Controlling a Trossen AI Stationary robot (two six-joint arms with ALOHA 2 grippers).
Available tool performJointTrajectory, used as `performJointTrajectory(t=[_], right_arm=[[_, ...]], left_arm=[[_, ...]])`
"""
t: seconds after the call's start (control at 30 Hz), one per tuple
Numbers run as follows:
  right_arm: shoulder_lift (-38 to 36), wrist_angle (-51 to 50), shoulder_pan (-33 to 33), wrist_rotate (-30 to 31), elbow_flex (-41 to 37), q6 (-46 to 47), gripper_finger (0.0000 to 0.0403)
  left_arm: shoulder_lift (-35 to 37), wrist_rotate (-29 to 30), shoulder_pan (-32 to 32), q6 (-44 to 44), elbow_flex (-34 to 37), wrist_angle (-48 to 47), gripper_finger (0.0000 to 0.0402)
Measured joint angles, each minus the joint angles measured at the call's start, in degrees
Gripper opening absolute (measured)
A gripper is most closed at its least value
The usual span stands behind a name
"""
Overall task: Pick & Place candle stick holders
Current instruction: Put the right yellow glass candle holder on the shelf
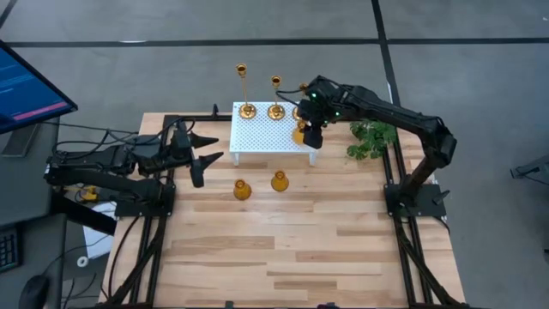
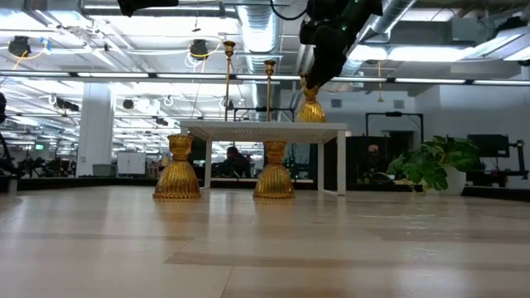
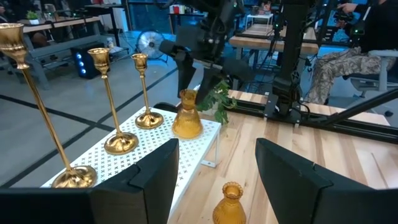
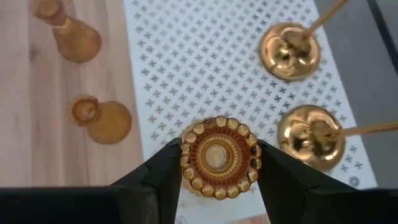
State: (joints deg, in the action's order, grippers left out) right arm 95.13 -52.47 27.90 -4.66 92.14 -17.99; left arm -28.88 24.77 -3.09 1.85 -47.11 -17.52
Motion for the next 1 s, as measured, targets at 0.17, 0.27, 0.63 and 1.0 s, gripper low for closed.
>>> performJointTrajectory(t=[0.17, 0.27, 0.63, 1.0], right_arm=[[-0.2, 0.6, 0.0, -0.2, 0.1, 0.0, 0.0182], [-0.2, -0.2, 0.1, 0.2, 0.1, 0.0, 0.0192], [-0.2, -0.3, 0.6, 0.1, 0.1, -0.4, 0.0173], [1.4, 0.0, 0.6, 0.0, 0.1, -0.2, 0.0173]], left_arm=[[0.0, 0.0, 0.0, 0.1, 0.0, 0.0, 0.0214], [0.0, 0.0, 0.0, 0.1, 0.0, 0.0, 0.0214], [0.0, 0.0, 0.0, 0.0, 0.0, 0.0, 0.0214], [0.0, 0.0, 0.0, -0.1, 0.0, -0.1, 0.0214]])
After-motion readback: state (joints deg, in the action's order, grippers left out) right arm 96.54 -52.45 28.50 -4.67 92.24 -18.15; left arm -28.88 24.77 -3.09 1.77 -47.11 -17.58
